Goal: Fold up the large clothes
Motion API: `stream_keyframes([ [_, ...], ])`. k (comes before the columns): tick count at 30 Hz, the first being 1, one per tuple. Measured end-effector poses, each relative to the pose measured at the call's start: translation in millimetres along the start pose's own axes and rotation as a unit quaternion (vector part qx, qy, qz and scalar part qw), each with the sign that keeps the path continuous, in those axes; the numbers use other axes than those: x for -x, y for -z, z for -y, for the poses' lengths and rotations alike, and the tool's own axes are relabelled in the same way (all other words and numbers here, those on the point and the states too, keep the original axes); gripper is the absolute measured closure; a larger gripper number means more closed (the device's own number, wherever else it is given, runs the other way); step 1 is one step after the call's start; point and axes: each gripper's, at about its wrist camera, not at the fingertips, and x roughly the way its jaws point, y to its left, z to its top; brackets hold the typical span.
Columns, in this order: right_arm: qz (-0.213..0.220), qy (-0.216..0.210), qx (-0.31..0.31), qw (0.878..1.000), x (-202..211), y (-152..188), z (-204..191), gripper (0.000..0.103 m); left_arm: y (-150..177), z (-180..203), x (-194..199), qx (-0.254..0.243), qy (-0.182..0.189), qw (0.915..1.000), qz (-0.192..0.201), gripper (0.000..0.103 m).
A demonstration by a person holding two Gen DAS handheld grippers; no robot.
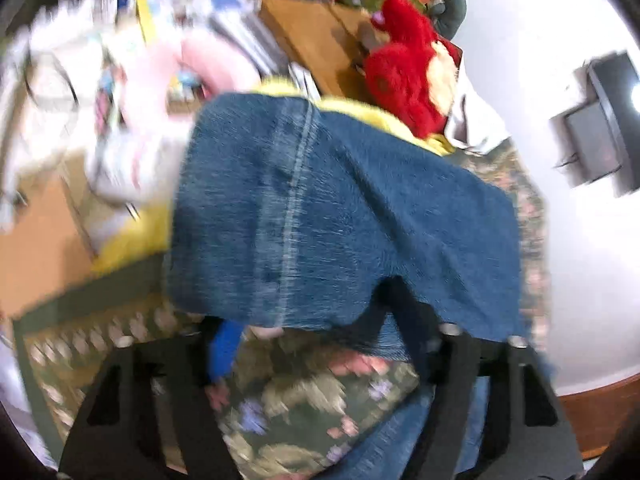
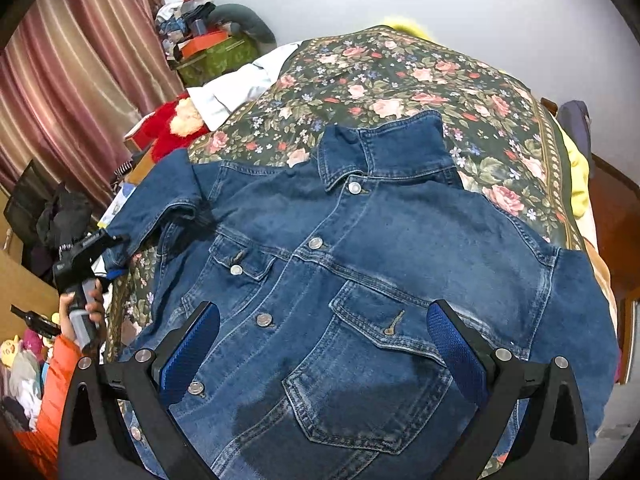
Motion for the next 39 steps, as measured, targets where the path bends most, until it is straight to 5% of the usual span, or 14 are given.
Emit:
stream_keyframes([
  [4,-0.007,0.006,-0.006,1.0,-4.3,3.3,6.4,0.0,-1.7,34.9,15.3,-0.113,-0.083,0.988,0.064,0.075],
  [8,-0.005,0.006,-0.019,1.0,-2.7,7.7,19.5,0.0,13.6,89.5,60.4,-0.222,-0.132,0.9491,0.181,0.083],
  [16,0.017,0.004,-0.056,0.998,14.4,17.2,53.1,0.0,58.8,213.9,142.0,-0.376,-0.072,0.8705,0.309,0.085],
  [22,0.037,0.002,-0.084,0.996,31.6,26.5,79.5,0.0,114.8,304.1,174.9,-0.47,0.023,0.818,0.331,0.086],
  [26,0.049,0.003,-0.105,0.993,42.9,30.5,97.3,0.0,167.4,349.0,175.1,-0.53,0.094,0.7899,0.293,0.086],
  [31,0.058,0.012,-0.121,0.991,55.4,34.2,115.7,0.0,234.4,370.5,138.1,-0.585,0.163,0.7787,0.156,0.086],
  [35,0.053,0.015,-0.128,0.99,59.5,37.3,123.9,0.0,295.9,363.1,82.7,-0.627,0.164,0.7617,0.019,0.086],
  [39,0.043,0.011,-0.135,0.99,57.1,40.1,127.9,0.0,337.8,344.2,45.3,-0.655,0.152,0.7338,-0.095,0.084],
])
